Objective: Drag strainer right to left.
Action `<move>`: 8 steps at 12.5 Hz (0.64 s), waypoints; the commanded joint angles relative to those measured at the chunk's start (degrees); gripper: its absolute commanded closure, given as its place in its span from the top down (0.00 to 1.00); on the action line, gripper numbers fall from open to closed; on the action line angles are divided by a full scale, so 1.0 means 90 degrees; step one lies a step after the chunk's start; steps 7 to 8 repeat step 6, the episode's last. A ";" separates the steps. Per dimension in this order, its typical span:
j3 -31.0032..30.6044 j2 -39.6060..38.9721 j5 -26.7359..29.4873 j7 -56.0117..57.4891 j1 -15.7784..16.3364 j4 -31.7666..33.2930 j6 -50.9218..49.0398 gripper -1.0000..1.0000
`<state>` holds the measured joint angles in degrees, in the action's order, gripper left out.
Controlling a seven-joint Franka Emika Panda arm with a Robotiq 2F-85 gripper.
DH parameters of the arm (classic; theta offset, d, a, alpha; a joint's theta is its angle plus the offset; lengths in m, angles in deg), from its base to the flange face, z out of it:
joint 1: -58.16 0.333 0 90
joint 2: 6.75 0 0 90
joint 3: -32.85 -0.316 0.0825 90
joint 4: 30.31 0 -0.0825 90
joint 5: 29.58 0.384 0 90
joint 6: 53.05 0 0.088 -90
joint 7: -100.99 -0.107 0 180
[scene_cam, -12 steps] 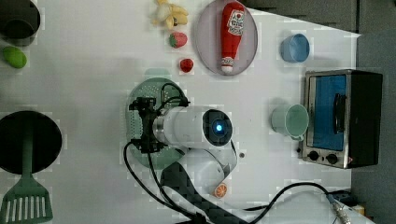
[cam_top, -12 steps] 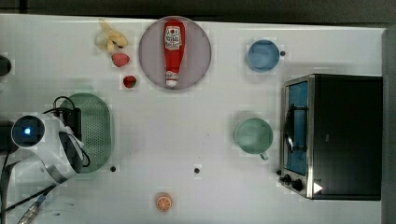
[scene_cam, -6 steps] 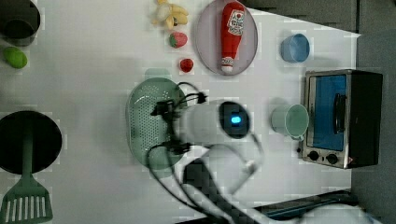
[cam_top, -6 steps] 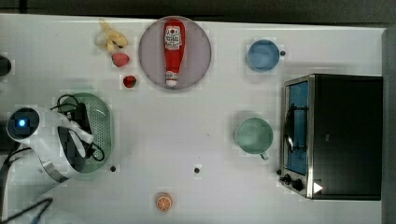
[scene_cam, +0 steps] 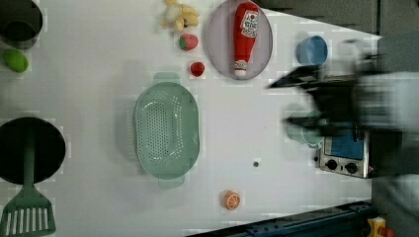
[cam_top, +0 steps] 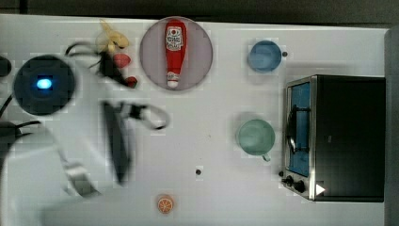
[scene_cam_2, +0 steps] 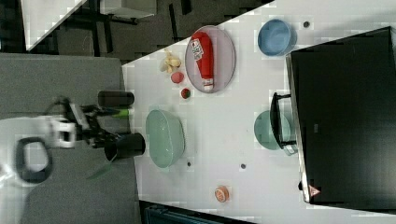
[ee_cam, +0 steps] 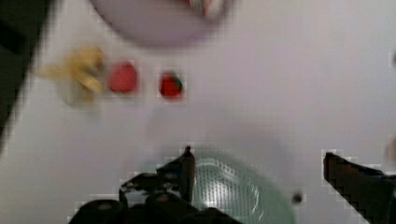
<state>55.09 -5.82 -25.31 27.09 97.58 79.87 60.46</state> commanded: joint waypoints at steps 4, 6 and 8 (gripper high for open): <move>0.1616 0.1190 -0.1475 0.2511 -0.0604 -0.0063 -0.1353 1.00; 0.1652 0.1505 -0.1544 0.2560 -0.0606 -0.0029 -0.1516 1.00; 0.1652 0.1505 -0.1544 0.2560 -0.0606 -0.0029 -0.1516 1.00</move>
